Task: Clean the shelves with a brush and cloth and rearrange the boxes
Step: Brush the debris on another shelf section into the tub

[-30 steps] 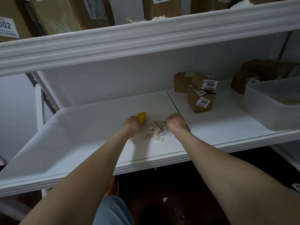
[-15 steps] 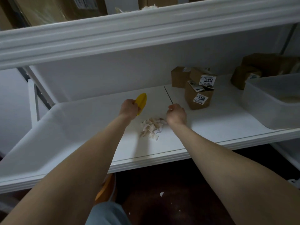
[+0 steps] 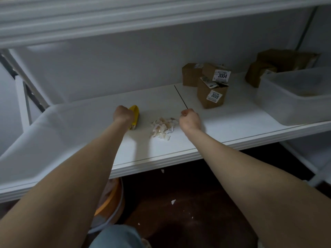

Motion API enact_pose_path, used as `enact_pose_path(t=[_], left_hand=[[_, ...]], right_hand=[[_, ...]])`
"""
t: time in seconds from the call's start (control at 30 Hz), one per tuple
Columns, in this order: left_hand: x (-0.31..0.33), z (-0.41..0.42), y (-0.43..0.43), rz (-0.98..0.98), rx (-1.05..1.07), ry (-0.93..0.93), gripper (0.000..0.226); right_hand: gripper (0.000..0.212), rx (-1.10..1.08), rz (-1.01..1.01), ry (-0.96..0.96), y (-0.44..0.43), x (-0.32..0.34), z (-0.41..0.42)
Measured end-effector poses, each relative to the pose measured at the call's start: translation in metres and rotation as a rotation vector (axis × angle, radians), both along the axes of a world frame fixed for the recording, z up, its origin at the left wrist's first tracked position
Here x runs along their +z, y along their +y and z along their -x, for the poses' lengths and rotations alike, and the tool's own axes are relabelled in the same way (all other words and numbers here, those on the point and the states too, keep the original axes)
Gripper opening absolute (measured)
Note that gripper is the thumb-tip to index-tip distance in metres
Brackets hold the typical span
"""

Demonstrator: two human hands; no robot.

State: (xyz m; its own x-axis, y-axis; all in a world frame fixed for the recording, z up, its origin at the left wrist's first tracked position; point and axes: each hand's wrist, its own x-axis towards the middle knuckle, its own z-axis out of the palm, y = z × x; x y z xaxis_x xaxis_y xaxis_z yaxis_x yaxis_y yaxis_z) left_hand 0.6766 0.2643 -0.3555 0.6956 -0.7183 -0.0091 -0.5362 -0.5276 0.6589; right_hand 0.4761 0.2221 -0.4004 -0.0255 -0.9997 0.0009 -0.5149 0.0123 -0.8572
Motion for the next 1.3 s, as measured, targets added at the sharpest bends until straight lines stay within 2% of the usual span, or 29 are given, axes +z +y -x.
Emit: enact_pose_path(t=[0.13, 0.23, 0.33, 0.43, 0.5, 0.73, 0.9, 1.0, 1.07, 1.17, 1.3], left_hand=[[0.009, 0.005, 0.003, -0.111, -0.098, -0.086, 0.035], [0.018, 0.010, 0.007, -0.174, -0.070, -0.175, 0.041], [0.030, 0.021, 0.010, -0.093, -0.105, -0.316, 0.041], [0.045, 0.049, 0.012, 0.004, -0.345, -0.350, 0.040], [0.054, 0.078, 0.009, 0.023, -0.433, -0.303, 0.036], [0.072, 0.195, -0.005, 0.103, -0.594, 0.036, 0.027], [0.080, 0.284, -0.014, 0.083, -0.727, 0.010, 0.023], [0.080, 0.327, -0.022, 0.067, -0.770, 0.075, 0.029], [0.078, 0.354, -0.029, 0.063, -0.777, 0.089, 0.031], [0.073, 0.388, -0.043, 0.038, -0.790, 0.018, 0.032], [0.066, 0.418, -0.065, 0.025, -0.743, -0.020, 0.036]], right_hand=[[0.040, 0.054, -0.052, 0.010, 0.000, 0.020, 0.001], [0.044, 0.104, -0.066, -0.011, 0.004, 0.032, 0.001], [0.048, 0.114, -0.059, -0.093, 0.011, 0.035, 0.001], [0.051, 0.102, -0.040, -0.124, 0.021, 0.035, 0.008], [0.050, 0.082, -0.026, -0.133, 0.026, 0.039, 0.016], [0.035, -0.089, 0.056, -0.115, 0.029, 0.072, 0.091], [0.022, -0.286, 0.125, -0.148, 0.025, 0.087, 0.167], [0.021, -0.381, 0.138, -0.182, 0.020, 0.087, 0.207], [0.024, -0.457, 0.128, -0.230, 0.014, 0.086, 0.234], [0.041, -0.549, 0.070, -0.315, 0.000, 0.081, 0.271], [0.057, -0.593, -0.068, -0.523, -0.016, 0.068, 0.303]])
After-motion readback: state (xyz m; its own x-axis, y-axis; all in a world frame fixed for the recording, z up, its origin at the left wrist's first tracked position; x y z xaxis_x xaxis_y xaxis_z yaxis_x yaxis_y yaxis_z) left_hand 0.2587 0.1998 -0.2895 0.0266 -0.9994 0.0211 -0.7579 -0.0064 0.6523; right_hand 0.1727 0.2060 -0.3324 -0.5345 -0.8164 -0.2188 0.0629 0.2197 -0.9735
